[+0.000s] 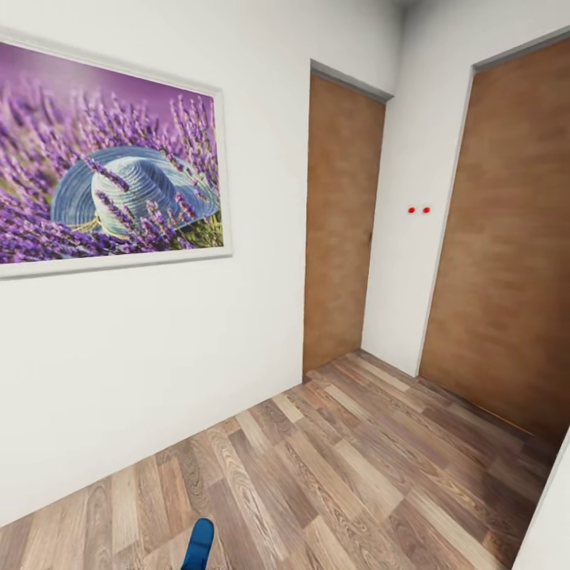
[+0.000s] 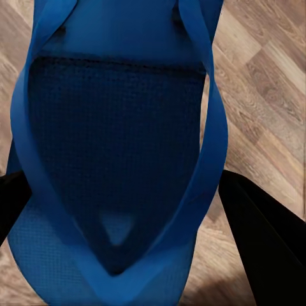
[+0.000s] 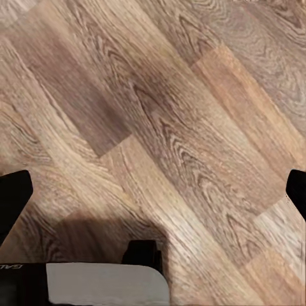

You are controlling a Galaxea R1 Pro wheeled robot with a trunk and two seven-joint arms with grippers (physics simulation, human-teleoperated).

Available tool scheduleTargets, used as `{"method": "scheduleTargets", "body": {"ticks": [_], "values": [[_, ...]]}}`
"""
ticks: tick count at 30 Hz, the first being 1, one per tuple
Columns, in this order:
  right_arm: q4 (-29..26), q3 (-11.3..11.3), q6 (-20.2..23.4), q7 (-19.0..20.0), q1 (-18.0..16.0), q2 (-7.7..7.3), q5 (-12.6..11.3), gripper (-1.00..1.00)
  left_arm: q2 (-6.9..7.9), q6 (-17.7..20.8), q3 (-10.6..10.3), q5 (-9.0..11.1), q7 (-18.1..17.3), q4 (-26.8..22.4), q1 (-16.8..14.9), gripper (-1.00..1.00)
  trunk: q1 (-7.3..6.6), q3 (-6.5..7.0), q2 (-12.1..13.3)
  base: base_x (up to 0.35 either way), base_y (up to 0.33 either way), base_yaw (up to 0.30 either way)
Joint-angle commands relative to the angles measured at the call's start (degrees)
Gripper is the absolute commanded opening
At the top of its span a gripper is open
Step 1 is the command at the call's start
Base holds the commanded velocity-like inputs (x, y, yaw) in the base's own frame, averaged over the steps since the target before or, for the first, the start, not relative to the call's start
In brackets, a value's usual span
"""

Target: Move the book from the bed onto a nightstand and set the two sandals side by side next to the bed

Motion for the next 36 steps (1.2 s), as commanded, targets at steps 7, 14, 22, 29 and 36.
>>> {"method": "scheduleTargets", "body": {"ticks": [7,14,22,29,36], "values": [[-0.3,5.6,0.4,0.7,0.0,0.08,6.8,1.00,-0.58,-0.2,-0.4,0.5,-0.1,0.1,0.2,-1.00,-1.55,1.03,2.8,0.000,0.000,0.280],[-0.3,6.3,0.4,0.7,0.0,-0.01,7.3,1.00,-0.59,-0.2,-0.3,0.5,-0.1,0.1,0.2,-1.00,-3.08,2.12,5.6,0.000,0.000,0.280],[-0.2,6.3,0.4,0.6,0.0,0.00,7.2,1.00,-0.63,-0.2,-0.3,0.5,-0.1,0.1,0.2,-1.00,-4.84,3.36,8.8,0.000,0.000,0.280],[-0.3,6.3,0.4,0.6,0.0,0.00,7.2,1.00,-0.59,-0.2,-0.3,0.5,-0.1,0.1,0.2,-1.00,-6.38,4.45,11.6,0.000,0.000,0.280],[-0.4,6.3,0.4,0.6,0.0,0.00,7.1,1.00,-0.63,-0.2,-0.3,0.5,0.0,0.1,0.2,-1.00,-7.92,5.54,14.4,0.000,0.000,0.280]]}}
